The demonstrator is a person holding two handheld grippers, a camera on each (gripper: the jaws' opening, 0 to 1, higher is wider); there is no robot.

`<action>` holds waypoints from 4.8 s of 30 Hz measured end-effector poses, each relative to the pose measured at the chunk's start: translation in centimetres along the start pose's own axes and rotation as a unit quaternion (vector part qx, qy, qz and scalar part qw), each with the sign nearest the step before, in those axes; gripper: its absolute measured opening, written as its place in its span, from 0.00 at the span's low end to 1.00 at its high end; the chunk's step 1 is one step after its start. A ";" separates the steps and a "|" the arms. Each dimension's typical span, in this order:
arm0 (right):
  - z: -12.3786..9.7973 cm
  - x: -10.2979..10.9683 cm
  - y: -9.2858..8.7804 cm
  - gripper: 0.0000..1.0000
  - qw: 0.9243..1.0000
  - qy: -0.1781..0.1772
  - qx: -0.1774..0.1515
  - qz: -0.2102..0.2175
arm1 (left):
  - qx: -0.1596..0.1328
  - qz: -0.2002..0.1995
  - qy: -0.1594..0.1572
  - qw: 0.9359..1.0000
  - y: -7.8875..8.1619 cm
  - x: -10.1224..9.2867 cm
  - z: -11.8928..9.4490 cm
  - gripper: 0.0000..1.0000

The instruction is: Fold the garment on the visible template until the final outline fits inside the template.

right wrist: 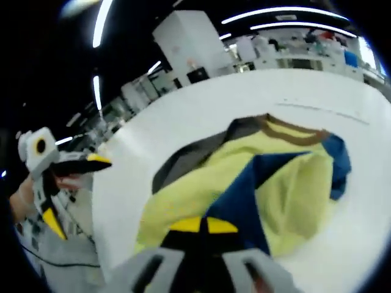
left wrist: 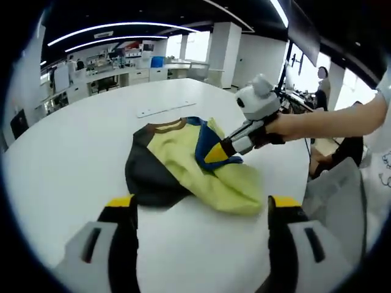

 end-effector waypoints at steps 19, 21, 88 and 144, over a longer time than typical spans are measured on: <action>-1.8 1.1 -0.1 0.03 0.999 0.012 -0.019 -0.039 | -0.003 -0.004 0.005 1.000 -0.1 0.0 -0.2 0.85; -2.3 1.1 0.1 0.10 0.998 0.015 -0.032 -0.048 | -0.002 -0.003 0.004 1.000 -0.2 0.0 -0.3 0.85; -5.7 -3.2 -4.5 0.03 0.995 -0.063 0.002 -0.081 | -0.001 -0.017 0.005 1.000 -1.1 -0.1 -0.7 0.85; -26.9 -16.5 -12.5 0.00 0.950 -0.300 -0.064 0.054 | 0.016 -0.016 -0.006 1.000 -0.7 -1.2 1.6 0.84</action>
Point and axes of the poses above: the point that each gripper's makers call its tool centre point, and the gripper's own axes: z roughly forward along the fingers, x roughly to its left, y roughly out of its top, the point moved 10 cm from there along -z, roughly backward along the fingers, and after that the axes turned 2 degrees about -x, right-handed, at the moved point
